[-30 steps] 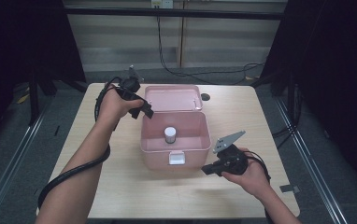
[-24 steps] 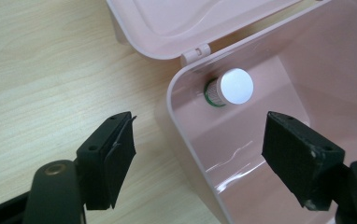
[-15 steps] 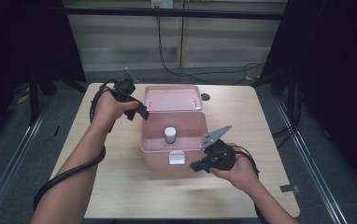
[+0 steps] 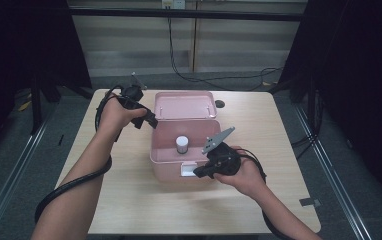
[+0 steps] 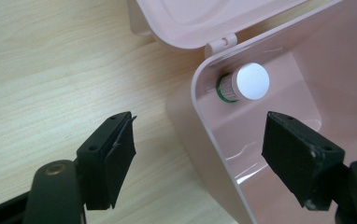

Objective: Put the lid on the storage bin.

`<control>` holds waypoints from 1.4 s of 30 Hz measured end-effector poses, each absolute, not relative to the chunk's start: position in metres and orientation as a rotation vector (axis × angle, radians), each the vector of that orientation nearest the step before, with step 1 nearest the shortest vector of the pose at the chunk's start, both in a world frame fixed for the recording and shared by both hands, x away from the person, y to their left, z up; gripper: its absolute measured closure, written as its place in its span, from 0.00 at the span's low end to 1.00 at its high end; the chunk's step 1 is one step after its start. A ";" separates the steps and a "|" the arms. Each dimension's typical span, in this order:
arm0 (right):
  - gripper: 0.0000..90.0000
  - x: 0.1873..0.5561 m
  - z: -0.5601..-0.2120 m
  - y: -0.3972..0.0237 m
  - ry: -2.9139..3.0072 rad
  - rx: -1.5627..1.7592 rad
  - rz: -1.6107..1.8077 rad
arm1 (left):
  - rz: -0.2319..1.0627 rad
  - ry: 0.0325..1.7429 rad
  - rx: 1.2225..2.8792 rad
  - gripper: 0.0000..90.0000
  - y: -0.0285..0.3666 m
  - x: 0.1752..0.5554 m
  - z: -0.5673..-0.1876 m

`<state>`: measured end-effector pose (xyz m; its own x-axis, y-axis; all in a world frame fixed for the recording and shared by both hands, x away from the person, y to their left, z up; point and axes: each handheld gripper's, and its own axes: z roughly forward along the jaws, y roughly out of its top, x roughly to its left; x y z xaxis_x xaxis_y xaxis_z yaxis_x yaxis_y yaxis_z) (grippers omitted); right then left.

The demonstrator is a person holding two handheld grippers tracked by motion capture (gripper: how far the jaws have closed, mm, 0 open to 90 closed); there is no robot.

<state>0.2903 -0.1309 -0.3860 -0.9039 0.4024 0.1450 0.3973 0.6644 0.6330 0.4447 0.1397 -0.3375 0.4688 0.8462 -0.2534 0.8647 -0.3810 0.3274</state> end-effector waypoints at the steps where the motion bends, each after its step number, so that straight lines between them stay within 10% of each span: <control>1: 1.00 0.290 -0.386 -0.129 2.860 0.681 1.086 | -0.065 1.427 2.313 0.28 0.140 0.445 -0.338; 42: 1.00 0.301 -0.393 -0.121 2.872 0.639 1.079 | 0.042 1.537 2.163 0.37 0.135 0.508 -0.359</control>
